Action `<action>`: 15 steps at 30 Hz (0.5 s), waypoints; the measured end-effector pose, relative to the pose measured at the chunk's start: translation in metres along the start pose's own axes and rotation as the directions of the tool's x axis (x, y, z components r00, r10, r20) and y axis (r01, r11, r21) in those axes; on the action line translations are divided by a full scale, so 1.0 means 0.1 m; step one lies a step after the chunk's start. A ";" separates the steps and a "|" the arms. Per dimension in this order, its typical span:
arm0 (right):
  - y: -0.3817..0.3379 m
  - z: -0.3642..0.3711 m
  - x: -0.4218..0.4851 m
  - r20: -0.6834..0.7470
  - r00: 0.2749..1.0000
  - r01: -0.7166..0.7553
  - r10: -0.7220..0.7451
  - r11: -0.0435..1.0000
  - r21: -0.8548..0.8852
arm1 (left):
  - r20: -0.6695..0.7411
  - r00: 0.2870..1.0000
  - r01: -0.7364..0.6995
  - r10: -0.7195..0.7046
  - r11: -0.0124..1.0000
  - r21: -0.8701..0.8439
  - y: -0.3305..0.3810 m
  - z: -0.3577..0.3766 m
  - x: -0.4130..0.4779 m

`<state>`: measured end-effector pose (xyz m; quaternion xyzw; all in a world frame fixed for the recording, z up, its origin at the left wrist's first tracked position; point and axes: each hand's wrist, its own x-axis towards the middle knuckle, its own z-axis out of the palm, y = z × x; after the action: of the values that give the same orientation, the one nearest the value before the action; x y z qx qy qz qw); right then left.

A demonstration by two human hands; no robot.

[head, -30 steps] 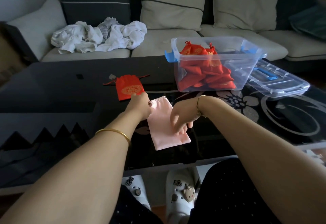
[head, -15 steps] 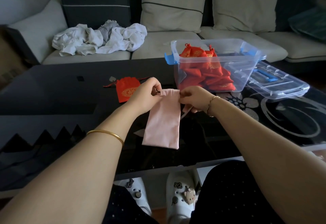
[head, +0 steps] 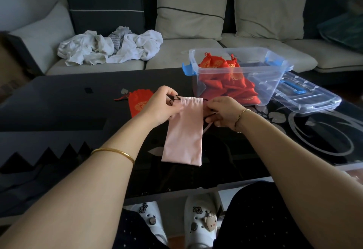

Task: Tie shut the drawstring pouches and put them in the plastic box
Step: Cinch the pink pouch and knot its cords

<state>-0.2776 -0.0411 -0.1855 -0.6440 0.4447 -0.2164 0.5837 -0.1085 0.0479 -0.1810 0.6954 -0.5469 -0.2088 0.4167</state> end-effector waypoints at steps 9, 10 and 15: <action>-0.04 -0.04 -0.01 -0.180 0.983 0.058 -0.024 0.981 0.186 | 0.121 0.986 0.136 -0.116 0.977 -0.166 0.02 -0.02 -0.01; -0.03 -0.05 0.00 -0.196 0.980 0.062 -0.023 0.979 0.194 | 0.107 0.986 0.145 -0.129 0.976 -0.163 0.02 -0.03 -0.01; 0.01 -0.11 0.07 -0.272 0.959 0.098 -0.079 0.994 0.054 | -0.024 0.994 0.107 -0.106 0.992 0.063 0.01 -0.11 -0.01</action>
<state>-0.2829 -0.0529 -0.1863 -0.6078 0.4832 -0.3426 0.5288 -0.1015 0.0526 -0.1743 0.7388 -0.5109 -0.2058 0.3882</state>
